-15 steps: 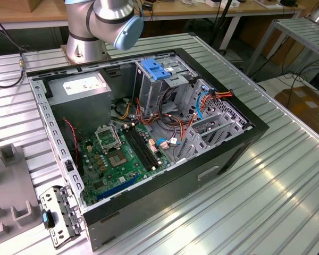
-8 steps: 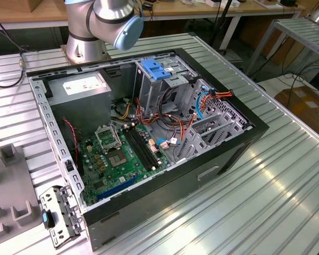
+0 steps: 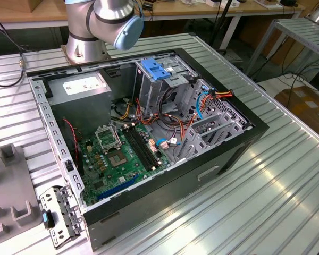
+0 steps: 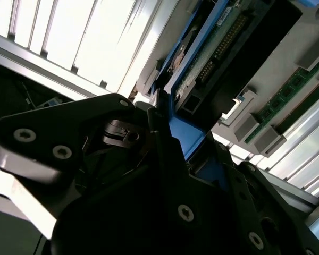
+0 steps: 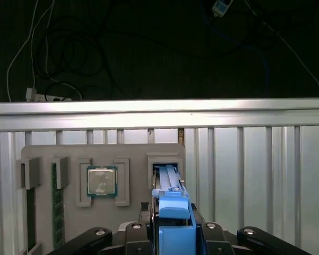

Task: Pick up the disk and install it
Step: 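Pick up the disk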

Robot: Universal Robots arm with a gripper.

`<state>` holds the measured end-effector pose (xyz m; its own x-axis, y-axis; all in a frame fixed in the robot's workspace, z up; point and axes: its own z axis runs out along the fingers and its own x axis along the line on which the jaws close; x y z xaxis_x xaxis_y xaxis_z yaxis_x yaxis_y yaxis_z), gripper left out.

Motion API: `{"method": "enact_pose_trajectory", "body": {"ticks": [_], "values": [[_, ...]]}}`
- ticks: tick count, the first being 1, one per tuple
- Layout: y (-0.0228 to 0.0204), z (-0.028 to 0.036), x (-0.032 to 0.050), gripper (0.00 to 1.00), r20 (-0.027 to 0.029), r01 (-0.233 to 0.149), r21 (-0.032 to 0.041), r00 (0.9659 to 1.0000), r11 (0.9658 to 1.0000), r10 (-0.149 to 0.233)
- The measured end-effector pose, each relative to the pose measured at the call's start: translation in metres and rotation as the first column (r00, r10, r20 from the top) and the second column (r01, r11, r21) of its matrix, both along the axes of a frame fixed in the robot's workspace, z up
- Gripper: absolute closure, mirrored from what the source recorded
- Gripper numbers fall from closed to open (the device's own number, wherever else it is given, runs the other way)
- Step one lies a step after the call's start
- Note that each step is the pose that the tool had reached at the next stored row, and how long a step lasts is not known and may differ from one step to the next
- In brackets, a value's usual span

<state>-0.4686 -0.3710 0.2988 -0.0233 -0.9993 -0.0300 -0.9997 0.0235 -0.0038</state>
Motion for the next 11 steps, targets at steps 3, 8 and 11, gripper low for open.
{"method": "enact_pose_trajectory", "body": {"ticks": [3,8,11], "values": [[0.0,0.0034,0.0,0.63,0.0,0.0,0.0,1.0,1.0,0.0],[0.0,0.0114,0.0,0.63,0.0,0.0,0.0,1.0,1.0,0.0],[0.0,0.0187,0.0,0.63,0.0,0.0,0.0,1.0,1.0,0.0]]}}
